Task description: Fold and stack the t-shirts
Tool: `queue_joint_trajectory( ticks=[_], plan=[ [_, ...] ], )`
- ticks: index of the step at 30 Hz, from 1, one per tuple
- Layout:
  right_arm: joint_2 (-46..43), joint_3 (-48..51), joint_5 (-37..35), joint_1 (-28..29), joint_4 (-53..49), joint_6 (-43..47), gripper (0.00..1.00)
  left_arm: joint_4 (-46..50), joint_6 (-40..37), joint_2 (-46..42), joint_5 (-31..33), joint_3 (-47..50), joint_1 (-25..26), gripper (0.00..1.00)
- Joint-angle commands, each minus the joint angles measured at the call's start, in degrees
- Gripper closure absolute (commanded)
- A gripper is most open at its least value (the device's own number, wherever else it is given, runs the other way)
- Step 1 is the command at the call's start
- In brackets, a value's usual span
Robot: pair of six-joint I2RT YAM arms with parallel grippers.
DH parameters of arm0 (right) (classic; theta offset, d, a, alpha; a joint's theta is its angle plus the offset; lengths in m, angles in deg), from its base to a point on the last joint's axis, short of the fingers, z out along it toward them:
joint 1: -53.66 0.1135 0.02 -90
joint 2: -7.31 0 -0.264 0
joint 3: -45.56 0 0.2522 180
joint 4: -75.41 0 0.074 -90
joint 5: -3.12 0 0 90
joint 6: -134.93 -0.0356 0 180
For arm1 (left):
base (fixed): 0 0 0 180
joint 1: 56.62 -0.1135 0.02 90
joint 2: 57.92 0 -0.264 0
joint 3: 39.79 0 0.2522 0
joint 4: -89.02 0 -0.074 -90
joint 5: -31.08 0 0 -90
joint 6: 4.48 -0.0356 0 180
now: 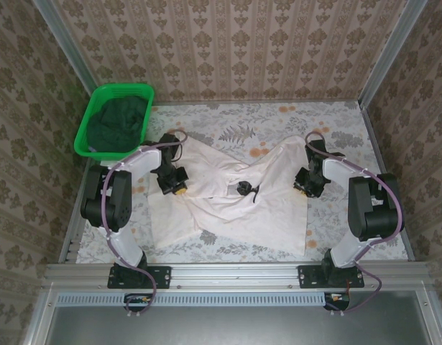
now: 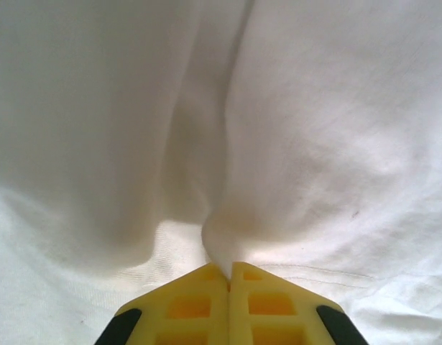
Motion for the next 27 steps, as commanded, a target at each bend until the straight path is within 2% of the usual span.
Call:
queue_joint_trajectory(
  ticks=[1, 10, 16, 23, 27],
  plan=[
    [0.6, 0.6, -0.6, -0.8, -1.7, -1.8, 0.81, 2.8, -1.6, -2.1, 0.8, -2.7, -0.5, 1.0],
    [-1.0, 2.5, -0.9, -3.0, -0.3, -5.1, 0.88, 0.6, -1.7, -1.9, -1.3, -10.8, -0.3, 1.0],
    [-0.7, 2.9, -0.4, -5.3, -0.1, -6.5, 0.91, -9.7, -1.1, 1.3, -5.3, -18.4, -0.4, 1.0],
    [-0.1, 0.8, -0.9, -7.4, -3.5, -7.6, 0.95, -21.9, -2.2, 14.6, -5.6, -38.7, -2.4, 1.0],
    [-0.7, -0.9, -1.3, -9.6, -6.2, -9.6, 0.96, -27.3, 3.3, 27.9, -4.9, -56.3, -4.2, 1.0]
  ],
)
